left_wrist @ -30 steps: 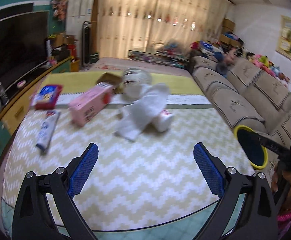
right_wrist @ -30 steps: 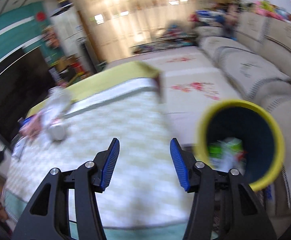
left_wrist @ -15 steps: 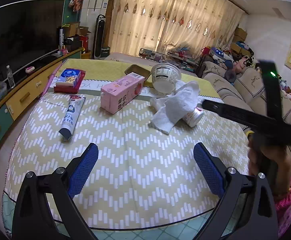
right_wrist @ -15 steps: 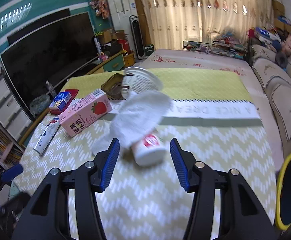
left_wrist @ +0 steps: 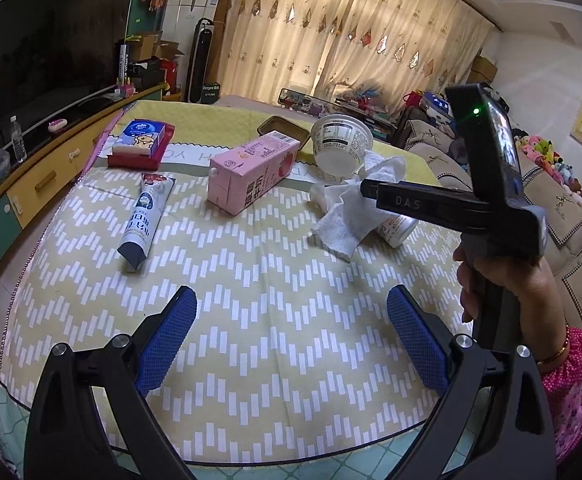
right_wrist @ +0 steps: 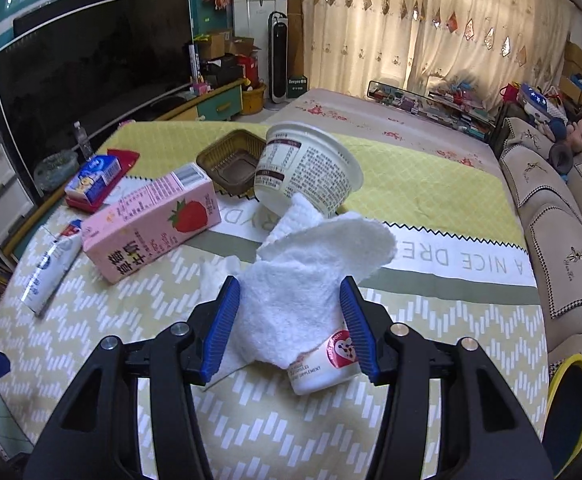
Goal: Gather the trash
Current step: 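Lift the white tissue, carry it to the yellow bin and release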
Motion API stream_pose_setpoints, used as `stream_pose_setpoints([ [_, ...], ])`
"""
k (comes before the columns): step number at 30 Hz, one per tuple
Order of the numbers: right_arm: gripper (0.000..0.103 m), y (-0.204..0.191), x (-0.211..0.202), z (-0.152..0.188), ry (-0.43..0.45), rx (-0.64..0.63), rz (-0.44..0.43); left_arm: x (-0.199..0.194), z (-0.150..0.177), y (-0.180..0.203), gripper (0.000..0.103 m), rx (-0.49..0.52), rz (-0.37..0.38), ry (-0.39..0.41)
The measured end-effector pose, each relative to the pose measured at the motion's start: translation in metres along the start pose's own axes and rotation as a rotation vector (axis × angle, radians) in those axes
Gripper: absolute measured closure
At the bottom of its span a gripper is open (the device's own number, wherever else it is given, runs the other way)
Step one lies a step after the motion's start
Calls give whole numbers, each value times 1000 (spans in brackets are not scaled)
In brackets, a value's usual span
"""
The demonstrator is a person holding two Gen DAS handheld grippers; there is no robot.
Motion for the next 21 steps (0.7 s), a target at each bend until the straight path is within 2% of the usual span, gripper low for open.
stream_pose_setpoints([
  [2, 65, -1, 1, 0, 4, -10, 19, 1, 0, -1, 8, -4, 0, -2],
  [6, 87, -3, -3, 0, 17, -18, 19, 3, 1, -2, 8, -6, -1, -5],
  [8, 92, -4, -6, -1, 23, -17, 7, 3, 1, -1, 8, -4, -1, -6],
  [15, 94, -7, -32, -1, 60, 25, -102, 4, 2, 0, 8, -1, -2, -7],
  [21, 93, -10, -72, 2, 134, 33, -135, 3, 2, 1, 8, 4, -3, -5],
])
Point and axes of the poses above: each gripper's, at about its wrist camera, not at the fingertips, and x roughly the way its jaws point, y to its right, z to its underside, the point moved 1 cm from there along x, roughly the way its jaws point, and after that the axes turned 11 degrees about -z, right-handed, at the moved point
